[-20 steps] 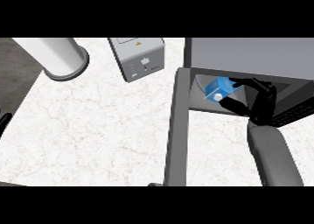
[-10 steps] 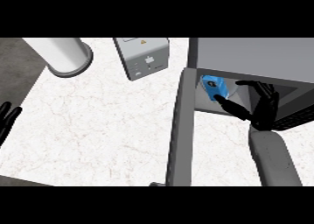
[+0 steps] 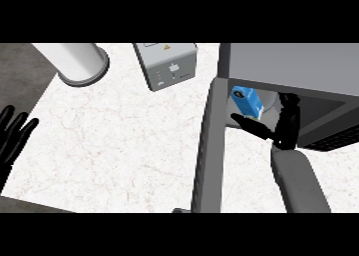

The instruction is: Pick up the milk, place it into the microwave and close the microwave

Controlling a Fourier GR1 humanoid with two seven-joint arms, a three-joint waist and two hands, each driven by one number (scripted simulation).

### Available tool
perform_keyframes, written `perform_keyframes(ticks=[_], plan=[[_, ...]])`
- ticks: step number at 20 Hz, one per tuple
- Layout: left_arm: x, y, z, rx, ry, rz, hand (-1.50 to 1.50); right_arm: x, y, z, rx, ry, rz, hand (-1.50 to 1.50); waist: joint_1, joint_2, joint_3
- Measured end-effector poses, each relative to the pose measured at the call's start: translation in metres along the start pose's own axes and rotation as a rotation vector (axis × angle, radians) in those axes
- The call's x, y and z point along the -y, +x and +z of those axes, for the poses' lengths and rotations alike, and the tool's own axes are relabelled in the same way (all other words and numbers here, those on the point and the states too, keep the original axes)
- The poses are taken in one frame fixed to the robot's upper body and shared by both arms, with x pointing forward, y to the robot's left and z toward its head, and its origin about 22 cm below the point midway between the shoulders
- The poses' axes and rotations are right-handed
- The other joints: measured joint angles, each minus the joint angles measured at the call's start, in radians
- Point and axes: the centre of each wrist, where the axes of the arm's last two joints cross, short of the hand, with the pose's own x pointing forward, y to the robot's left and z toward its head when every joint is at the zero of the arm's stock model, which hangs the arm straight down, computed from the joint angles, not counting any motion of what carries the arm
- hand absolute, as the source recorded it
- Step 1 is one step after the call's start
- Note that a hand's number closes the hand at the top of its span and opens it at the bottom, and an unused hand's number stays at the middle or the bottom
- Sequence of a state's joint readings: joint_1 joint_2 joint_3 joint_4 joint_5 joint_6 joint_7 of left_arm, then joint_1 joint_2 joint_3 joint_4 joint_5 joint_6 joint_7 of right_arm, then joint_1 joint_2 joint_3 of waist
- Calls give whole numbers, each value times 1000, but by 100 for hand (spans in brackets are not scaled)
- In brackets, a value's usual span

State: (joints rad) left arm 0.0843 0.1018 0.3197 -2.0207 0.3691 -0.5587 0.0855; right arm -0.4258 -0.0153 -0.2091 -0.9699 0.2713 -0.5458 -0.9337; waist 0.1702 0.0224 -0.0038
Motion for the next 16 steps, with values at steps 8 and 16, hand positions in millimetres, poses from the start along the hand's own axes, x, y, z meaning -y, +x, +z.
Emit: perform_keyframes(ticks=[8, 16], plan=[[8, -2, -6, -9, -9, -1, -150, -11, -3, -4, -20, 50, 11, -150, -10, -6, -2], [17, -9, -8, -14, -15, 15, -150, -21, -4, -9, -13, 107, -12, -150, -33, -18, -4]])
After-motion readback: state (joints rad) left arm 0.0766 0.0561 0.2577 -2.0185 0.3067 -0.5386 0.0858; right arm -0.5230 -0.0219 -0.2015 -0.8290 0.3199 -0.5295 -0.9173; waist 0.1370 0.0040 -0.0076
